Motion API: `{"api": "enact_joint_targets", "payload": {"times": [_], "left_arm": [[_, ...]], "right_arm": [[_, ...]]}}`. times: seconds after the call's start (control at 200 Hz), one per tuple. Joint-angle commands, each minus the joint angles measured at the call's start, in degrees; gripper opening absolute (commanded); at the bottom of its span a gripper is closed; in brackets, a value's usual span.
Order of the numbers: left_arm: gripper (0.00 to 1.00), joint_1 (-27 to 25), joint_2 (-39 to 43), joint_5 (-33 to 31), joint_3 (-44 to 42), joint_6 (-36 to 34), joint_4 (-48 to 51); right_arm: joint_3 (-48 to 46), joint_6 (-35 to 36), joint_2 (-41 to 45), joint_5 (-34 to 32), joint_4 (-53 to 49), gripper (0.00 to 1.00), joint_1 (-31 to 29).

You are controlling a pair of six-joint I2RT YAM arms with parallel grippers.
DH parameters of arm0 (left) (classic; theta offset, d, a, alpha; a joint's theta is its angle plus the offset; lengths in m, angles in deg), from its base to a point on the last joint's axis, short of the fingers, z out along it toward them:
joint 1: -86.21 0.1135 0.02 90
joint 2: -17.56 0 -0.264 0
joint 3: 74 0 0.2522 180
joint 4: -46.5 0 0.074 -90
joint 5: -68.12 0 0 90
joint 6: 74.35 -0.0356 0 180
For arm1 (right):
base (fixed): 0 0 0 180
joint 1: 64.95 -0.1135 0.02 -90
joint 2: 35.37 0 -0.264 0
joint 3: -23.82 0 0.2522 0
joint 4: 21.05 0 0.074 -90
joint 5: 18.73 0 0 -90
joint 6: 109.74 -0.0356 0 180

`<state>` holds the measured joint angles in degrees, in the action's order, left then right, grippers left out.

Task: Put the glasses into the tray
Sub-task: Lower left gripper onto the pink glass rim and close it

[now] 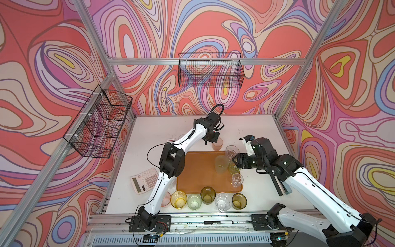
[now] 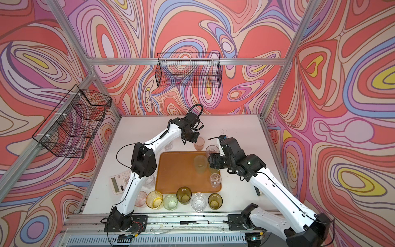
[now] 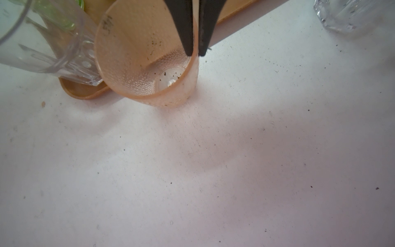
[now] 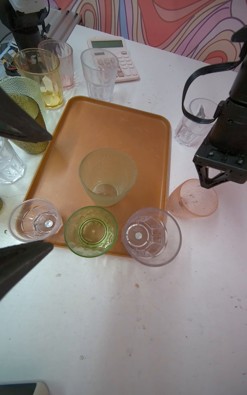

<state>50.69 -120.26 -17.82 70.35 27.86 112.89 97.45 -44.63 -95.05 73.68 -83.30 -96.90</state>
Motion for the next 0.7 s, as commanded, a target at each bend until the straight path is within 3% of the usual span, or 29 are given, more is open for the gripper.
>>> {"api": "enact_joint_targets", "payload": {"times": [0.0,0.696], "left_arm": [[0.07,0.4,-0.8,0.0,1.8,-0.1,0.3],[0.0,0.4,1.7,-1.1,2.1,1.1,2.0]], "right_arm": [[-0.8,0.4,0.4,-0.2,-0.5,0.76,0.1],[-1.1,0.2,1.1,-0.7,-0.2,0.76,0.1]]}}
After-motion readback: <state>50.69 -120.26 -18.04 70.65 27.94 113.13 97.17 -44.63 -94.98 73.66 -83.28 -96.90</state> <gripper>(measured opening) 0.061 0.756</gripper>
